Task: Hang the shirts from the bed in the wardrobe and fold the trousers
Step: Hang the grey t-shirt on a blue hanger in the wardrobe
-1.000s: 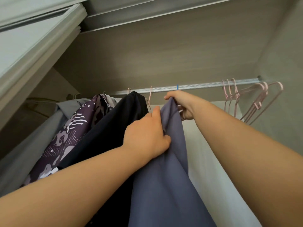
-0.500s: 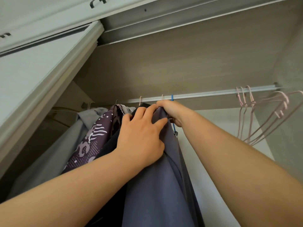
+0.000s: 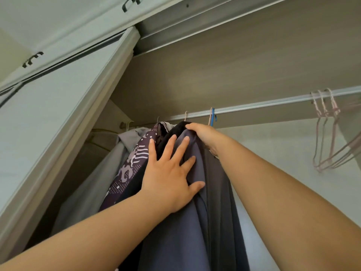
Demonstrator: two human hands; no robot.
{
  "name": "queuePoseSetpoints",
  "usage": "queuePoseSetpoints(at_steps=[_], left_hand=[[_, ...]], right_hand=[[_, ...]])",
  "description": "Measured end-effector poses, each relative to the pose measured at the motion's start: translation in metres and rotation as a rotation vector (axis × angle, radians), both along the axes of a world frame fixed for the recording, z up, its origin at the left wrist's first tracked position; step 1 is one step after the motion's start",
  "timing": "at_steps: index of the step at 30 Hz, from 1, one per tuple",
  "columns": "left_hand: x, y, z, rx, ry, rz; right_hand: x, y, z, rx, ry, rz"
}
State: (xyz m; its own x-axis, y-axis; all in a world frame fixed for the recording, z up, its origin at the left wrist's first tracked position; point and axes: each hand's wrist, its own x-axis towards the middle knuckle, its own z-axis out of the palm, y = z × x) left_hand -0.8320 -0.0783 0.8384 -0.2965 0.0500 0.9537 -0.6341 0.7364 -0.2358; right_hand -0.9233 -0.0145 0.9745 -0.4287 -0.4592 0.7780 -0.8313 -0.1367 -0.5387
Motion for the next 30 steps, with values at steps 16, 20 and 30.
queuePoseSetpoints(at_steps=[16, 20, 30], left_hand=[[0.011, 0.008, -0.12, 0.03, -0.169, 0.157], [0.026, 0.009, -0.175, 0.104, -0.207, 0.15], [0.071, -0.013, -0.355, 0.196, -0.283, 0.128]], right_hand=[[-0.027, 0.018, -0.22, 0.055, 0.099, -0.04], [-0.015, 0.013, -0.298, 0.016, 0.132, -0.179], [0.034, 0.001, -0.488, 0.093, 0.149, -0.272]])
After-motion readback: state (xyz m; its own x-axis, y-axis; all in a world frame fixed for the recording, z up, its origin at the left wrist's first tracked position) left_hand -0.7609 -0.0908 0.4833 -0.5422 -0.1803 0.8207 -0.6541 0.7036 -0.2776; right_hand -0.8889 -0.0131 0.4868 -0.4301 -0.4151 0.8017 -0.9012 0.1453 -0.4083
